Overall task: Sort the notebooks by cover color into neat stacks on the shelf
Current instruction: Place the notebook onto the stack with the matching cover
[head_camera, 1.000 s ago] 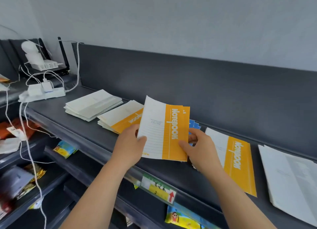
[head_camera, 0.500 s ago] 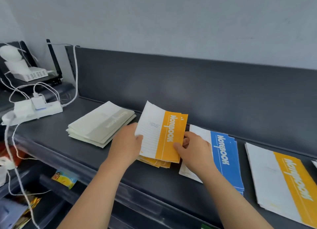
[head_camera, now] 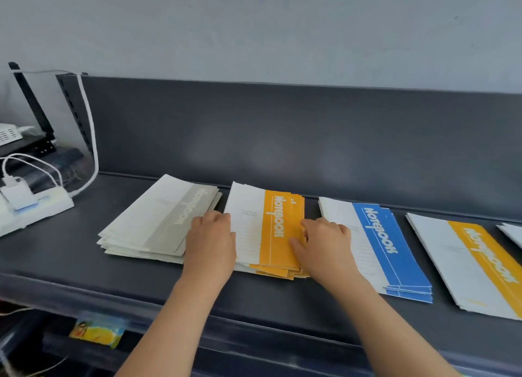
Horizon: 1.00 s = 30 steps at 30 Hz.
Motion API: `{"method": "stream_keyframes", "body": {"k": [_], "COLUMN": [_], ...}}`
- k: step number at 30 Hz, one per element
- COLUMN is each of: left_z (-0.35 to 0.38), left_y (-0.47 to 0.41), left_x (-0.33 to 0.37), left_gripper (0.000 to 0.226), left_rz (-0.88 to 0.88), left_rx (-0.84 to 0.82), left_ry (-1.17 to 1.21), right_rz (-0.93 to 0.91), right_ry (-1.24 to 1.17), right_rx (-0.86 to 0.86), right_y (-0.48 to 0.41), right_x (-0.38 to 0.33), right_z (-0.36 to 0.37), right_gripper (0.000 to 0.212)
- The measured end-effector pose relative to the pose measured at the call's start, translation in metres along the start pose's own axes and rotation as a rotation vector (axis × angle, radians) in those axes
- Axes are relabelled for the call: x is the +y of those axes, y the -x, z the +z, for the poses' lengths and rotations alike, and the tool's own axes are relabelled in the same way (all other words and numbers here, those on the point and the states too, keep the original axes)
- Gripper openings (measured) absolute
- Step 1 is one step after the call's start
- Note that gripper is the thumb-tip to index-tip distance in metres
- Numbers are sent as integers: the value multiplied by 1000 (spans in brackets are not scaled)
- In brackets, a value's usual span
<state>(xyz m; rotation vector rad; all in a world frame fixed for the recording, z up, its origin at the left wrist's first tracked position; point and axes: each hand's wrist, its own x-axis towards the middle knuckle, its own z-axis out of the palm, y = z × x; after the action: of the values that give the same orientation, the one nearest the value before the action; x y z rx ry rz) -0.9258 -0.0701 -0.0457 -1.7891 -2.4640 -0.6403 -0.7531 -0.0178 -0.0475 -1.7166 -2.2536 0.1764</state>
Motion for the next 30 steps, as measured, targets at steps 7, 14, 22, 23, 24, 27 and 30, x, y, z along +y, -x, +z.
{"method": "stream_keyframes", "body": {"k": [7, 14, 22, 23, 24, 27, 30], "left_z": [-6, 3, 29, 33, 37, 49, 61], "left_y": [10, 33, 73, 80, 87, 108, 126], "left_x": [29, 97, 202, 218, 234, 284, 333], "left_gripper": [39, 36, 39, 38, 37, 37, 32], "left_rz": [180, 324, 403, 407, 413, 443, 470], "left_rx": [81, 27, -53, -59, -61, -62, -73], "left_ry": [116, 246, 343, 356, 368, 386, 406], "right_rz": [48, 139, 219, 231, 242, 272, 300], "right_ry": [-101, -77, -61, -61, -63, -58, -34], "right_rx": [134, 225, 289, 294, 296, 307, 320], "right_y": [24, 65, 117, 124, 131, 152, 171], "right_x": [25, 85, 191, 207, 223, 273, 321], "right_z": [-25, -50, -88, -94, -101, -122, -141], "right_gripper": [44, 31, 36, 34, 31, 31, 33]}}
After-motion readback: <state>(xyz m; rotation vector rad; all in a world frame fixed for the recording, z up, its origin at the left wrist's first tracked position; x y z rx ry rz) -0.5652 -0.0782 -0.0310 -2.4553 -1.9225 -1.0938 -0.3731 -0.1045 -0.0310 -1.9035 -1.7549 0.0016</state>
